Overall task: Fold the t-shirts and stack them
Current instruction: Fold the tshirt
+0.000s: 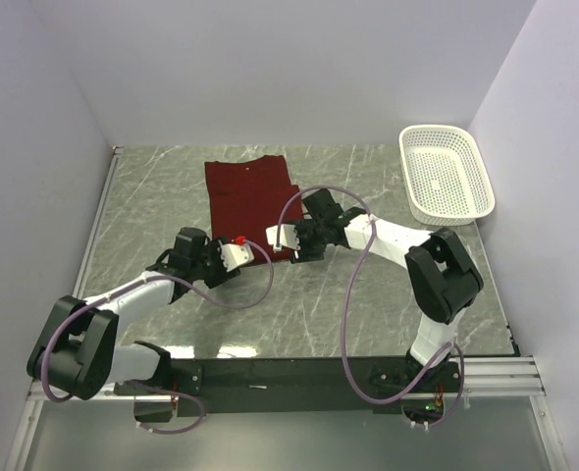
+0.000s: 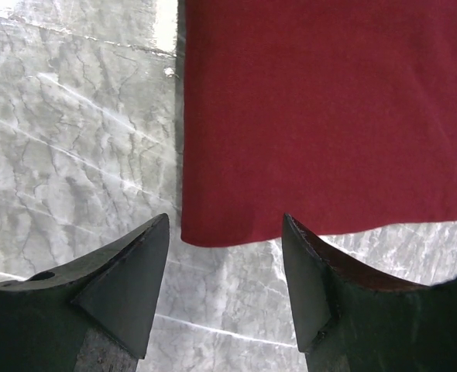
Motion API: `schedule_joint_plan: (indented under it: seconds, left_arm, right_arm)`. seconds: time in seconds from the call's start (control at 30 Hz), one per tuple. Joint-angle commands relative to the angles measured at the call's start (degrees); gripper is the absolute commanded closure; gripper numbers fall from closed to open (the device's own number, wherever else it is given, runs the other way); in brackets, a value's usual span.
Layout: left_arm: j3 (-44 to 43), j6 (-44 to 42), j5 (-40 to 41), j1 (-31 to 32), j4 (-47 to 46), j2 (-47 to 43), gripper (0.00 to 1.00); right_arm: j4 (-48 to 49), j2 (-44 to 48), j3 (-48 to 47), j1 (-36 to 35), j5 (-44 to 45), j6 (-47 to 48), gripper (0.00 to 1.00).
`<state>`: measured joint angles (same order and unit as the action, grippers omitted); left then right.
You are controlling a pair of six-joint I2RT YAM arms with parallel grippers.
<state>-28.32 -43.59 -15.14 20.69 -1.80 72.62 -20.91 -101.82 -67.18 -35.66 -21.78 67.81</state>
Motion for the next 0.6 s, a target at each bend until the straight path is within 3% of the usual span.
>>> schedule_joint_plan:
  seconds: [0.0,0.33,0.43,0.57]
  left_arm:
    - [-1.2,-1.4,-0.2,0.6,-1.4,0.0,0.39]
    - [-1.5,-0.4,5.6,0.7,-3.8,6.4,0.46]
    - [-1.7,0.1,7.3,0.8,-4.4,7.7,0.53]
    - [-2.5,0.4,8.4,1.5,-3.6,8.5,0.74]
  right_arm:
    - [1.9,-1.1,-1.3,-1.1,0.9,1.4,0.34]
    - [0.9,-5.7,-4.4,-1.0,2.7,0.8,0.36]
    - [0.5,-6.5,-4.5,-1.4,3.5,1.4,0.37]
    - [0.5,-7.3,-3.9,-2.0,4.5,1.5,0.39]
